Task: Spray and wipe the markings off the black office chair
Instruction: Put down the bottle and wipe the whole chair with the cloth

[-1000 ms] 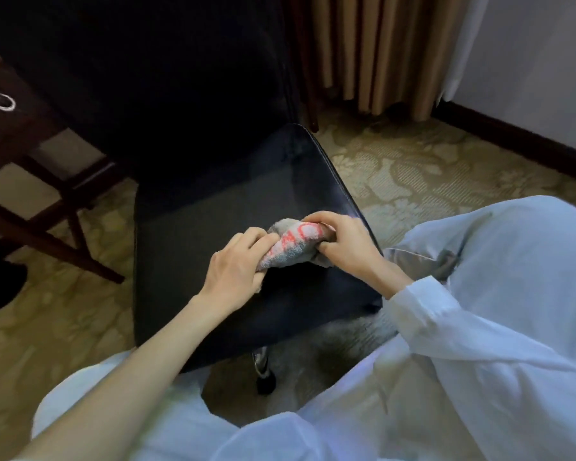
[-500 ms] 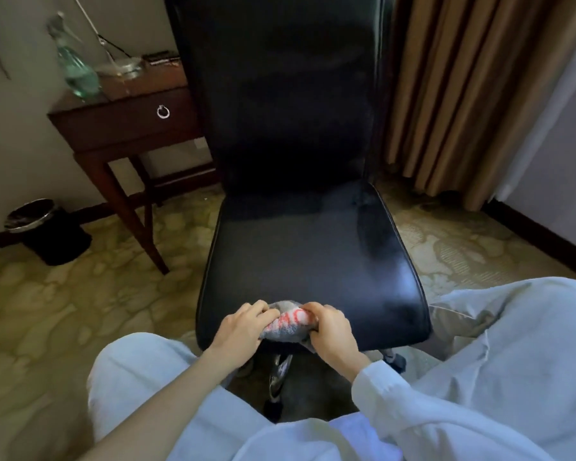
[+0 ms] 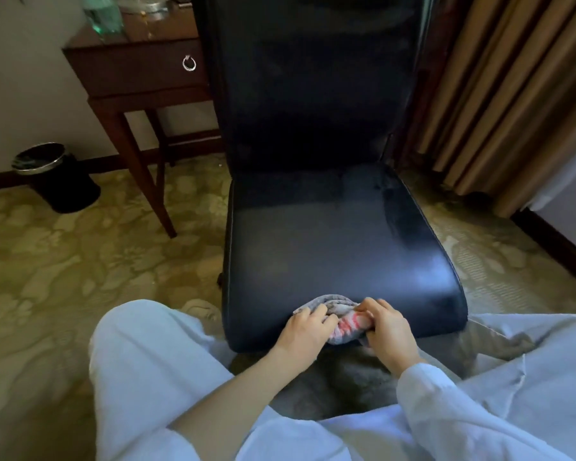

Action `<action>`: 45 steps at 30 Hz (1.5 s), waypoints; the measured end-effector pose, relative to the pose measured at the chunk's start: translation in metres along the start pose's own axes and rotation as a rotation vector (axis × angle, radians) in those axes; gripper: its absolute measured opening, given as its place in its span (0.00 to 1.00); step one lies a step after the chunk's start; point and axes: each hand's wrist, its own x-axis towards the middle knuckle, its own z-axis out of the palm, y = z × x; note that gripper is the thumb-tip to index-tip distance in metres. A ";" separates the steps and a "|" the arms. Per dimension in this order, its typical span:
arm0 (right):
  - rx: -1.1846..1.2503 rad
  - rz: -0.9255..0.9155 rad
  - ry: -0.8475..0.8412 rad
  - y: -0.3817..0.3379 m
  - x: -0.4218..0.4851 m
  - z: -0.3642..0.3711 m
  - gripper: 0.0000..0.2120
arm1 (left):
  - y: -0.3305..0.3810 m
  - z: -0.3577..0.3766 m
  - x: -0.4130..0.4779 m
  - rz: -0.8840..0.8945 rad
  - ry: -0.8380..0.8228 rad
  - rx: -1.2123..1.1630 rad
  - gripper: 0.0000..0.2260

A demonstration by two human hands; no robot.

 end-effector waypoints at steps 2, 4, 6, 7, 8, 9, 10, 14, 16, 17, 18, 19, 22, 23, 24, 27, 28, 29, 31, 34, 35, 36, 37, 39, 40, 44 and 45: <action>-0.032 0.024 0.036 0.011 0.003 -0.007 0.20 | 0.019 -0.005 0.008 0.005 0.012 0.018 0.27; -0.057 0.049 0.077 0.020 0.005 -0.016 0.19 | 0.037 -0.006 0.015 -0.008 0.044 0.019 0.25; -0.062 0.088 0.103 0.029 0.005 -0.024 0.18 | 0.048 -0.004 0.018 -0.005 0.128 0.053 0.20; -0.063 0.107 0.112 0.031 0.005 -0.026 0.18 | 0.051 -0.004 0.017 0.001 0.170 0.040 0.16; -0.065 0.118 0.116 0.032 0.003 -0.026 0.19 | 0.052 -0.005 0.015 0.003 0.182 0.019 0.14; -0.068 0.119 0.117 0.031 0.001 -0.026 0.20 | 0.051 -0.005 0.012 0.004 0.182 0.019 0.13; -0.064 0.107 0.119 0.027 -0.002 -0.024 0.20 | 0.049 -0.004 0.008 0.001 0.203 0.037 0.13; -0.015 0.044 0.122 -0.001 -0.007 -0.020 0.20 | 0.034 -0.008 -0.014 -0.042 0.266 -0.014 0.17; 0.001 0.015 0.112 -0.013 -0.008 -0.019 0.20 | 0.025 -0.016 -0.025 -0.071 0.294 -0.016 0.15; 0.002 0.008 0.107 -0.018 -0.008 -0.018 0.20 | 0.022 -0.020 -0.029 -0.080 0.300 0.005 0.15; -0.002 0.001 0.100 -0.023 -0.009 -0.017 0.20 | 0.018 -0.024 -0.034 -0.084 0.299 0.032 0.16; -0.005 -0.011 0.091 -0.028 -0.011 -0.016 0.20 | 0.014 -0.026 -0.038 -0.086 0.292 0.048 0.17; -0.011 -0.070 0.061 -0.042 -0.019 -0.011 0.20 | 0.003 -0.026 -0.055 -0.102 0.274 0.020 0.18; -0.015 -0.085 0.056 -0.045 -0.021 -0.009 0.20 | 0.001 -0.026 -0.059 -0.114 0.267 0.008 0.18; -0.016 -0.092 0.053 -0.048 -0.023 -0.008 0.20 | -0.001 -0.026 -0.063 -0.126 0.255 -0.003 0.18; 0.000 -0.100 0.064 -0.053 -0.028 -0.008 0.20 | -0.003 -0.029 -0.068 -0.140 0.257 0.004 0.17; 0.006 -0.101 0.076 -0.055 -0.028 -0.010 0.20 | -0.004 -0.033 -0.070 -0.134 0.270 0.009 0.18; 0.007 -0.103 0.085 -0.057 -0.027 -0.013 0.20 | -0.004 -0.039 -0.071 -0.128 0.281 0.019 0.18; 0.002 -0.124 0.092 -0.063 -0.025 -0.021 0.20 | -0.007 -0.053 -0.072 -0.122 0.307 0.042 0.18; 0.025 -0.174 0.103 -0.078 -0.017 -0.038 0.22 | -0.011 -0.076 -0.074 -0.140 0.343 0.079 0.20; 0.037 -0.185 0.108 -0.083 -0.015 -0.044 0.22 | -0.012 -0.084 -0.074 -0.148 0.344 0.087 0.21; 0.043 -0.197 0.111 -0.088 -0.013 -0.050 0.22 | -0.013 -0.091 -0.075 -0.155 0.344 0.094 0.21; 0.041 -0.216 0.115 -0.093 -0.012 -0.055 0.22 | -0.014 -0.098 -0.075 -0.161 0.344 0.103 0.22; 0.041 -0.262 0.124 -0.100 -0.009 -0.065 0.21 | -0.015 -0.110 -0.076 -0.167 0.356 0.120 0.22; 0.045 -0.283 0.132 -0.103 -0.008 -0.070 0.21 | -0.016 -0.115 -0.076 -0.171 0.363 0.132 0.22; 0.063 -0.326 0.151 -0.108 -0.004 -0.083 0.20 | -0.019 -0.133 -0.074 -0.202 0.356 0.165 0.24; 0.062 -0.336 0.155 -0.110 -0.003 -0.086 0.20 | -0.019 -0.138 -0.073 -0.206 0.360 0.170 0.24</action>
